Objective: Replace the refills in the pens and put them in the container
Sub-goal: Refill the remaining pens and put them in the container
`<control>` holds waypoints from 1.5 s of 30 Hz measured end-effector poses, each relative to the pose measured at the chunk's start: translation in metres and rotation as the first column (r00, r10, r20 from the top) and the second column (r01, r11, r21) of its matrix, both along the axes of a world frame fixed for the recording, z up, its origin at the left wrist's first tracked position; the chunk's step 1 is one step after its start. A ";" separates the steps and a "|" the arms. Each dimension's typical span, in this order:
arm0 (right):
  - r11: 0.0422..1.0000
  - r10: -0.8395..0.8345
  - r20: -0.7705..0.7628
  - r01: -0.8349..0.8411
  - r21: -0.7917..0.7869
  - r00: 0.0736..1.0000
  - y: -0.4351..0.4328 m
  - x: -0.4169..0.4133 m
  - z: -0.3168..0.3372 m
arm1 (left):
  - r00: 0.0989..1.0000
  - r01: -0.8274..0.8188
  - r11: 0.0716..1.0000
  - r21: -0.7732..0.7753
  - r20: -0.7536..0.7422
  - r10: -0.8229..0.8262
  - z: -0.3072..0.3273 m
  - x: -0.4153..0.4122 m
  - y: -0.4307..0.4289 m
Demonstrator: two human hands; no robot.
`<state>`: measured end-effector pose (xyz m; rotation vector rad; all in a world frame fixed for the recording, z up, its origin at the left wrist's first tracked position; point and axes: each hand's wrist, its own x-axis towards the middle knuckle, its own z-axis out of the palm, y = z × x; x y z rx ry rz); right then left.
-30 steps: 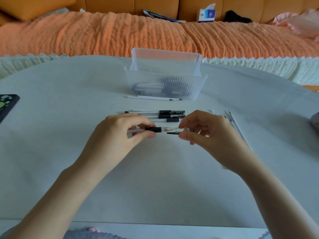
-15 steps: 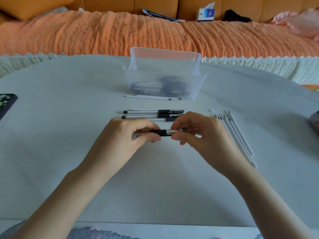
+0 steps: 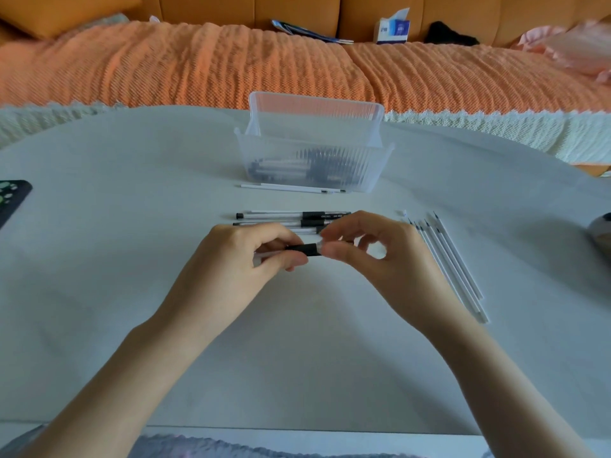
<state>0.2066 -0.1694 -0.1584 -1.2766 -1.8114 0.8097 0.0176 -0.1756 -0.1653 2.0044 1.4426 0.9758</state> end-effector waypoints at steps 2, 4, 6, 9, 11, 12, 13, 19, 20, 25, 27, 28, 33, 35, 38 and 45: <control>0.998 -0.051 0.036 0.049 0.049 0.998 0.006 0.005 -0.002 | 0.997 -0.032 0.999 0.036 -0.070 0.035 -0.003 -0.001 0.003; 0.983 -0.124 0.186 0.095 0.156 0.975 0.014 0.012 -0.010 | 0.992 -0.061 0.996 0.059 -0.105 0.067 -0.004 -0.003 0.006; 0.958 -0.196 0.352 0.102 0.269 0.915 0.019 0.016 -0.021 | 0.988 -0.082 0.994 0.076 -0.125 0.091 -0.002 -0.005 0.009; 0.935 -0.251 0.484 0.081 0.345 0.839 0.022 0.018 -0.032 | 0.985 -0.111 0.991 0.073 -0.122 0.119 0.000 -0.009 0.015; 0.932 -0.261 0.503 0.080 0.353 0.824 0.024 0.017 -0.033 | 0.985 -0.126 0.989 0.074 -0.113 0.133 0.001 -0.012 0.019; 0.936 -0.254 0.502 0.078 0.344 0.827 0.025 0.017 -0.032 | 0.985 -0.127 0.989 0.079 -0.111 0.136 0.001 -0.013 0.020; 0.941 -0.241 0.497 0.075 0.330 0.834 0.024 0.016 -0.032 | 0.985 -0.127 0.988 0.082 -0.107 0.136 0.001 -0.013 0.020; 0.965 -0.152 0.498 0.019 0.262 0.853 0.017 0.015 -0.026 | 0.990 -0.120 0.986 0.115 -0.060 0.128 0.013 -0.014 0.025; 0.964 -0.147 0.500 0.010 0.266 0.854 0.016 0.014 -0.025 | 0.991 -0.114 0.986 0.125 -0.053 0.122 0.018 -0.012 0.029; 0.954 -0.148 0.488 -0.005 0.299 0.860 0.012 0.011 -0.024 | 0.995 -0.030 0.984 0.176 -0.093 0.047 0.052 0.002 0.064; 0.956 -0.149 0.472 0.005 0.294 0.869 0.012 0.011 -0.024 | 0.992 0.004 0.984 0.179 -0.125 0.019 0.064 0.009 0.086; 0.958 -0.146 0.466 0.006 0.288 0.872 0.012 0.011 -0.023 | 0.991 0.014 0.984 0.177 -0.135 0.010 0.069 0.013 0.099; 0.959 -0.109 0.484 -0.036 0.281 0.868 0.011 0.010 -0.022 | 0.968 0.076 0.995 0.066 -0.244 -0.057 0.071 0.032 0.148; 0.961 -0.101 0.488 -0.041 0.273 0.867 0.011 0.009 -0.021 | 0.951 0.096 0.995 0.011 -0.298 -0.089 0.065 0.036 0.157; 0.966 -0.086 0.484 -0.046 0.255 0.871 0.010 0.010 -0.018 | 0.935 0.092 0.995 -0.024 -0.341 -0.095 0.055 0.035 0.164; 0.983 -0.092 0.403 0.020 0.180 0.911 0.008 0.012 -0.009 | 0.969 0.037 0.999 0.020 -0.246 -0.031 0.054 0.023 0.147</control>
